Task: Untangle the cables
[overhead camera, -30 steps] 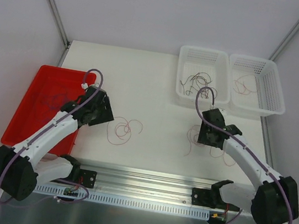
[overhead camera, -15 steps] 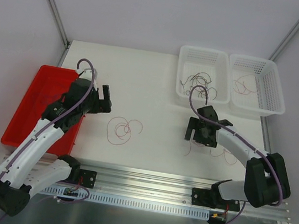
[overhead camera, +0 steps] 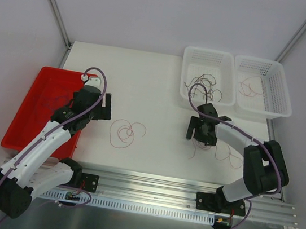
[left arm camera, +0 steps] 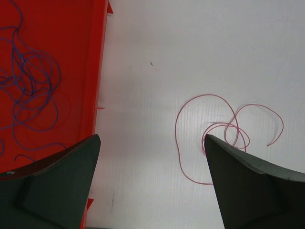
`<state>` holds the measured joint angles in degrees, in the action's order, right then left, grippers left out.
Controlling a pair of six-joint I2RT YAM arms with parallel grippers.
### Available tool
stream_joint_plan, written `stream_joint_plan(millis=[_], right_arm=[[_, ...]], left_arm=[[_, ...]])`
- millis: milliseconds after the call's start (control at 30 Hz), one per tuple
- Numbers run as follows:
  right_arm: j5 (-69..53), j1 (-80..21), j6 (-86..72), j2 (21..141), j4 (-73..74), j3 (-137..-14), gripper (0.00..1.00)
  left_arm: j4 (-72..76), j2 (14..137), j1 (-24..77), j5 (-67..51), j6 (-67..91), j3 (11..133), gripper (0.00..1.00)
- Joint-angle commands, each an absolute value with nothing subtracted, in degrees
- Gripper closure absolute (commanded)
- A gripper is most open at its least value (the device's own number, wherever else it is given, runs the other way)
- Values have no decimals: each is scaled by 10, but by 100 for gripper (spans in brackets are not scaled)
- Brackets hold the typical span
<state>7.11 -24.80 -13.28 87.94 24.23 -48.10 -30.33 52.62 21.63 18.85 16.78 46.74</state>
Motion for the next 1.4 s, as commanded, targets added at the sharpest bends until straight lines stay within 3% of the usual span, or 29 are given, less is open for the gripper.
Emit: stream_joint_plan(millis=[0,67,167,200,233,400,600,767,1033,1367], right_arm=[[62,-250,-149,897,236,-487,16],[59,-250,-150,900,241,-486,24],[62,-250,-156,906,258,-490,48],[62,-250,-157,908,264,-490,67],[71,-252,-162,911,275,-495,74],[89,-273,-164,926,309,-512,97],[76,-276,-146,854,310,-507,99],[125,-268,-107,765,386,-584,99],[154,-200,-34,700,495,-819,99],[100,-78,37,770,462,-1103,99]], left_arm=[[-281,523,211,217,150,461,8],[-280,522,211,220,149,461,8],[-279,526,211,226,149,459,9],[-279,527,211,228,149,460,9],[-279,529,211,229,149,458,9],[-279,532,211,230,149,457,9],[-278,533,211,223,150,454,9],[-278,534,211,218,150,454,9],[-278,526,211,221,150,454,9],[-277,525,210,216,152,453,8]])
